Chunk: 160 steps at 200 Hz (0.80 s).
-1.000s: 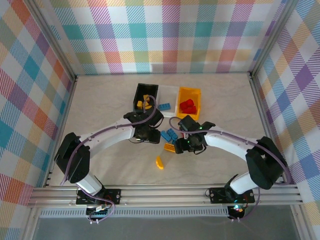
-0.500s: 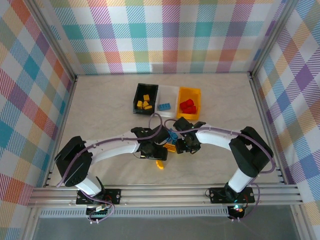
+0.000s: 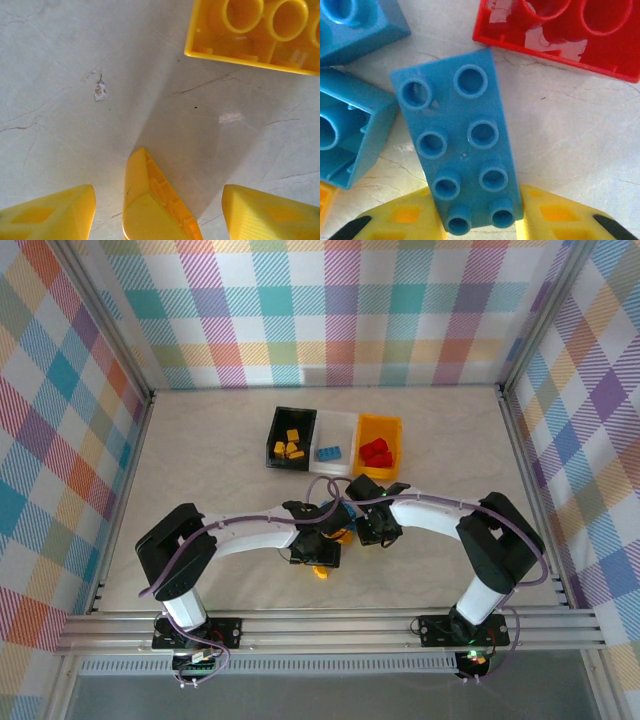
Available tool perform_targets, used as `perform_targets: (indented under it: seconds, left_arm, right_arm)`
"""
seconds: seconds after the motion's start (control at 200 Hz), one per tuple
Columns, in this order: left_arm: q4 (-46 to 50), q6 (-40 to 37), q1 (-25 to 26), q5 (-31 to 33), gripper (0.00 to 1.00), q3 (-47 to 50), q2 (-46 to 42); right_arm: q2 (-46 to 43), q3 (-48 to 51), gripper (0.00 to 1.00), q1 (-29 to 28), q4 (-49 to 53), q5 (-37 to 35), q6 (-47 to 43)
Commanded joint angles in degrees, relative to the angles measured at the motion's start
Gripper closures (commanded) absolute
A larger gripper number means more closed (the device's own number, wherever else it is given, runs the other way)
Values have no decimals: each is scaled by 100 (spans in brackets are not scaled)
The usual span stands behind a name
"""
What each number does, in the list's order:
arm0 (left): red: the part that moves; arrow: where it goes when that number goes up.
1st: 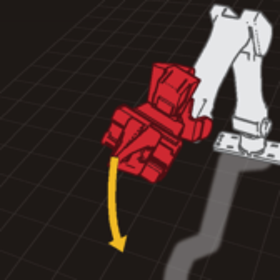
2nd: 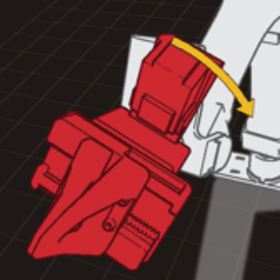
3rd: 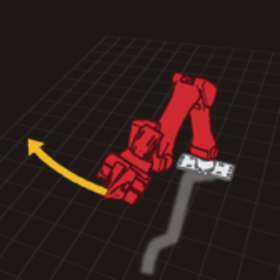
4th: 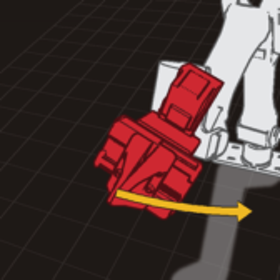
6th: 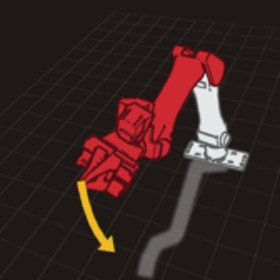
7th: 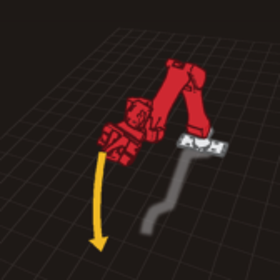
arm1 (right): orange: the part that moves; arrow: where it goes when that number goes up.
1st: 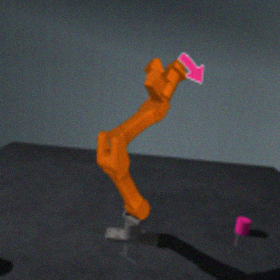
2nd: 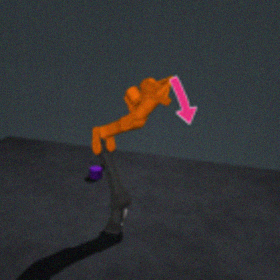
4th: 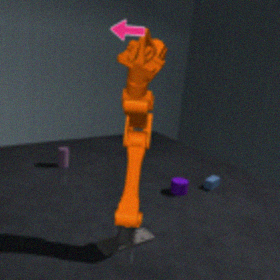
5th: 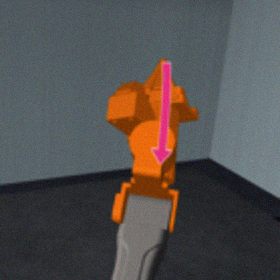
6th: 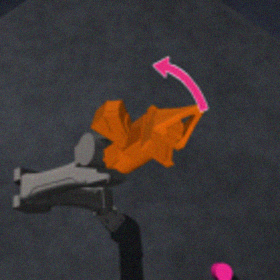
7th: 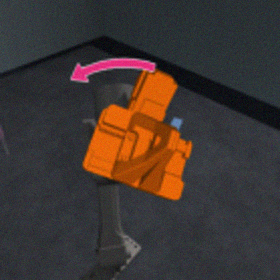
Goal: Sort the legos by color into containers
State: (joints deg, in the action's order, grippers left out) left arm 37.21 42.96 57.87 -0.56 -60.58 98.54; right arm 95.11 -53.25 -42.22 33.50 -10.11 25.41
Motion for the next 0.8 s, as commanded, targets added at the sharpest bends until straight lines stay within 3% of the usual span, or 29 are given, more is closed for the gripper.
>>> perform_targets:
  seconds: [0.0, 0.14, 0.215, 0.3, 0.405, 0.55, 0.795]
  left_arm:
    - [-51, 175, 93, 22, 35, 80, -88]
    - [-173, 241, 158, -40, 38, 71, 42]
    - [-220, 274, 181, -49, 38, 55, 130]
    - [-258, 278, 181, -45, 41, 63, 224]
    - [-289, 298, 181, -76, 49, 78, 323]
    - [-246, 297, 184, -30, 67, 81, 360]
    - [191, 94, 115, 229, 75, -76, 175]
  right_arm:
    - [5, 99, 65, -14, -688, 15, -126]
    - [-107, 147, 61, -10, -584, 45, -199]
    - [-141, 153, 42, -10, -510, -60, -258]
    - [-117, 126, 35, 15, -473, -275, -424]
    - [-42, 36, 34, 138, -608, -205, -649]
    - [245, -214, 36, 170, -722, -40, -893]
    - [392, -269, 52, 170, -765, 104, -928]
